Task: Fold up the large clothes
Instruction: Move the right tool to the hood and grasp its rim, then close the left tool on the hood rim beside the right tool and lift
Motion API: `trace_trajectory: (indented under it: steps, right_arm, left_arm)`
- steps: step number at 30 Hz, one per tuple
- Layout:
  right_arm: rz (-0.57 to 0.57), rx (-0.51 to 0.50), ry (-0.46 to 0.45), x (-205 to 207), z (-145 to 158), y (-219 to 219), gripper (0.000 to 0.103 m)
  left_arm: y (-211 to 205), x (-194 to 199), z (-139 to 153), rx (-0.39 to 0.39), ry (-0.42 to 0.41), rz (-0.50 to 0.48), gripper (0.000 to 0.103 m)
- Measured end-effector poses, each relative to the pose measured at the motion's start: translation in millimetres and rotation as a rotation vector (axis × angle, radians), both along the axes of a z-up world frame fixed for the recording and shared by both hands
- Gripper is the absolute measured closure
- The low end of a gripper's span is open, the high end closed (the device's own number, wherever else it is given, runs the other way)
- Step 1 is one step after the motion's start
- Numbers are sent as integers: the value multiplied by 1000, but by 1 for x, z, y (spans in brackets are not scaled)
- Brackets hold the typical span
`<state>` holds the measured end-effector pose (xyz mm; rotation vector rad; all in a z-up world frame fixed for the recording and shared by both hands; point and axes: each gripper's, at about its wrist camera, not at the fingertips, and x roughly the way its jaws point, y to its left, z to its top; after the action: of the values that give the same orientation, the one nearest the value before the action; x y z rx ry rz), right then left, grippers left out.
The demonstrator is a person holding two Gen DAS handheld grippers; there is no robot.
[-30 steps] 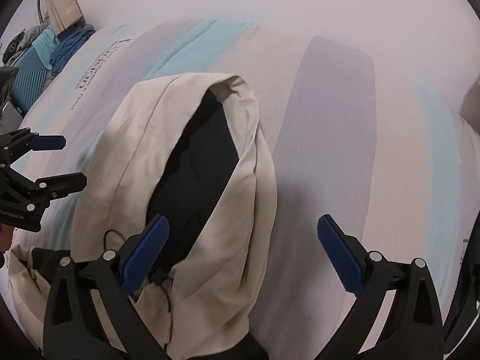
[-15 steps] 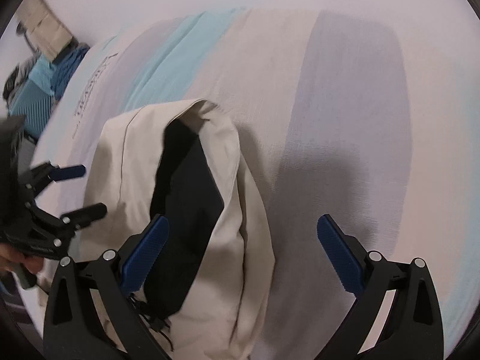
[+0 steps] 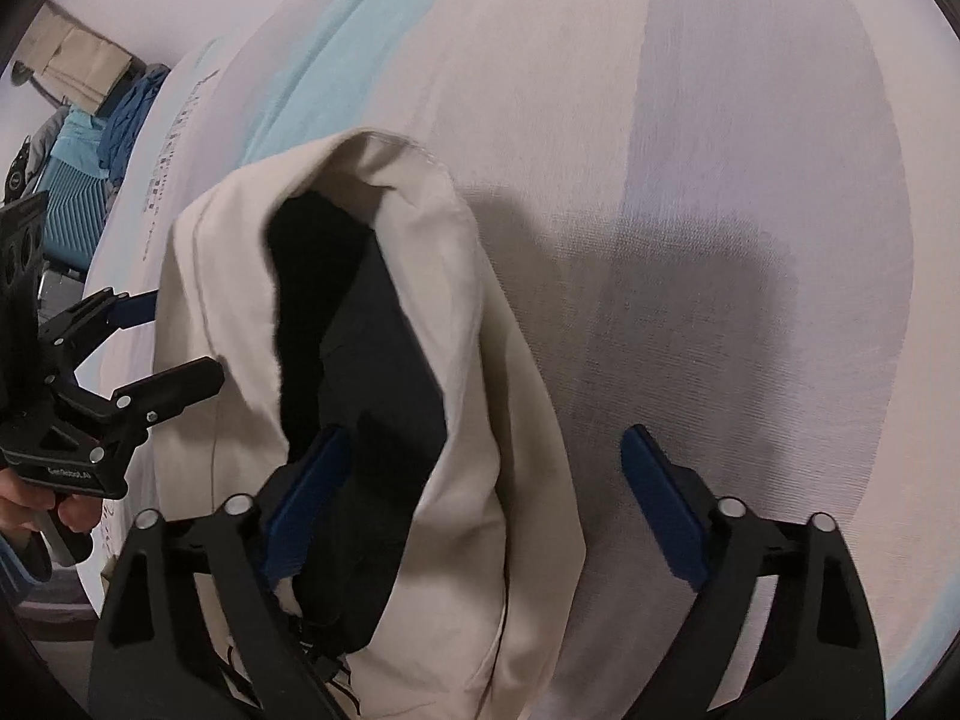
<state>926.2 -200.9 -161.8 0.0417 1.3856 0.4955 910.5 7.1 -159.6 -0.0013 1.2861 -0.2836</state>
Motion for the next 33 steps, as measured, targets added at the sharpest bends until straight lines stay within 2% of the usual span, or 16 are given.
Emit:
trace_trajectory:
  steps: [3, 5, 10, 14, 15, 21, 25, 29, 33]
  right_arm:
    - [6, 3, 11, 2, -3, 1, 36]
    - [-2, 9, 13, 4, -4, 2, 44]
    - [-29, 26, 28, 6, -7, 2, 64]
    - [-32, 11, 1, 1, -1, 4, 79]
    - [-25, -1, -19, -1, 2, 7, 80]
    - [-19, -54, -145, -20, 27, 7, 88]
    - [-26, -136, -268, -39, 53, 7, 89]
    - [-21, -191, -391, -66, 81, 5, 91]
    - [-34, -209, -465, -95, 107, -3, 92]
  left_arm:
    - [5, 0, -5, -40, 30, 21, 29]
    - [2, -1, -10, -39, 40, 14, 42]
    - [-3, -1, -16, -52, 51, 11, 66]
    - [-7, -5, -12, -36, 32, 7, 86]
    - [-8, -7, -9, -34, 20, 2, 89]
    - [-3, -24, 18, -3, -69, -8, 94]
    - [-3, -39, 42, 17, -138, -21, 95]
    - [-1, -69, 73, 36, -212, -30, 95]
    - [-2, -97, 99, 48, -267, -22, 95]
